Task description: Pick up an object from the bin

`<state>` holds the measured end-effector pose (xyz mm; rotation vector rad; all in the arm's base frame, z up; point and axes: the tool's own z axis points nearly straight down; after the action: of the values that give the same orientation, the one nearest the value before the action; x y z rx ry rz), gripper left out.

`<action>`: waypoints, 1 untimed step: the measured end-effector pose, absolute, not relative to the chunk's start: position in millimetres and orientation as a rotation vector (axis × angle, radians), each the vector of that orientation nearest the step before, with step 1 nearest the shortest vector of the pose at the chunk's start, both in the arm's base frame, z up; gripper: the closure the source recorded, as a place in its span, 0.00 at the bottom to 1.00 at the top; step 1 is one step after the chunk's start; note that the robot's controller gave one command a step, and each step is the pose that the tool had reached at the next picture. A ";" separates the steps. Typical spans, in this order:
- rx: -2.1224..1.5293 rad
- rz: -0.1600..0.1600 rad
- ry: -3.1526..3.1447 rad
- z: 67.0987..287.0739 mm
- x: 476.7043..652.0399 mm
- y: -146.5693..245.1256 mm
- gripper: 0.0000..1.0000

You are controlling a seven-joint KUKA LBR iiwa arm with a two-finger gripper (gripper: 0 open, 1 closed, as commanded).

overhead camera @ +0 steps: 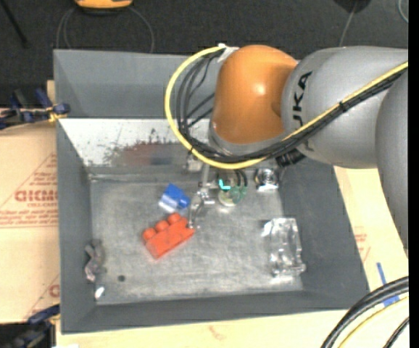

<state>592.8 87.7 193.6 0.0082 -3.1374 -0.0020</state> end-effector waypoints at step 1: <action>0.411 0.000 -3.126 73.3 581.2 102.8 0.00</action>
Offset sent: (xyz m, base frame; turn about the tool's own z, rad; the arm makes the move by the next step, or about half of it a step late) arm -0.0154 0.0164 -0.1236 -0.2588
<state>581.2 102.8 73.3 0.4109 -3.1258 0.0003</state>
